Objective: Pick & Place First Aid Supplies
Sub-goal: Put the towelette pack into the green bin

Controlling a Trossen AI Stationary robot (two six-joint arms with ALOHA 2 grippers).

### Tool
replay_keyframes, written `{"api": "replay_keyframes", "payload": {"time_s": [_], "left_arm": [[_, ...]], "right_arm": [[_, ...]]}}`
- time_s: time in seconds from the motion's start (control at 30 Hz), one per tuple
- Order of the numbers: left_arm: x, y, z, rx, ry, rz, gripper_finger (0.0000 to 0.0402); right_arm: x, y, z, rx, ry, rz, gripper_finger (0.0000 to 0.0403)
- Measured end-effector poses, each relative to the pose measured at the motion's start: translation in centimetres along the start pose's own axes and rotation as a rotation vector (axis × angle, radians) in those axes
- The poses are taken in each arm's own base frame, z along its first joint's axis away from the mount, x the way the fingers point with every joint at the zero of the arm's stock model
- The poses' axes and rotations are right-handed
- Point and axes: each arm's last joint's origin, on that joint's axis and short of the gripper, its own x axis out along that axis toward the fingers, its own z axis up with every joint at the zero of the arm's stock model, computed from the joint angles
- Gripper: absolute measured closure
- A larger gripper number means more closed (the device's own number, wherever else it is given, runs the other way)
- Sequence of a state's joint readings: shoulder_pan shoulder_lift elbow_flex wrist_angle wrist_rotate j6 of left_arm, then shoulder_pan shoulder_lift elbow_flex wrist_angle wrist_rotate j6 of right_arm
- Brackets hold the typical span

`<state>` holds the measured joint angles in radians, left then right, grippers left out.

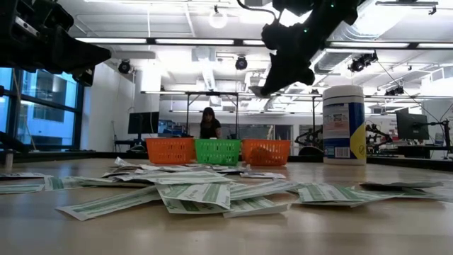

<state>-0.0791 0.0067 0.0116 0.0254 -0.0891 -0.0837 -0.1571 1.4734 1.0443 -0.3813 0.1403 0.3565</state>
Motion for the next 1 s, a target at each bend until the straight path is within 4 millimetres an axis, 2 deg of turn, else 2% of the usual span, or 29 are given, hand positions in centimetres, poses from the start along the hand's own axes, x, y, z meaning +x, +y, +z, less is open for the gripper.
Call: {"api": "replay_keyframes", "payload": {"time_s": [0.37, 0.73, 1.0], "left_arm": [[0.0, 0.0, 0.0, 0.000, 0.000, 0.000, 0.0400], [0.0, 0.0, 0.0, 0.000, 0.000, 0.000, 0.0400], [0.0, 0.0, 0.0, 0.000, 0.000, 0.000, 0.0400]], "right_arm": [[0.3, -1.5, 1.3, 0.084, -0.101, -0.083, 0.0403], [0.6, -1.9, 1.0, 0.170, -0.096, -0.154, 0.0403], [0.7, -2.0, 0.9, 0.164, -0.080, -0.153, 0.0403]]}}
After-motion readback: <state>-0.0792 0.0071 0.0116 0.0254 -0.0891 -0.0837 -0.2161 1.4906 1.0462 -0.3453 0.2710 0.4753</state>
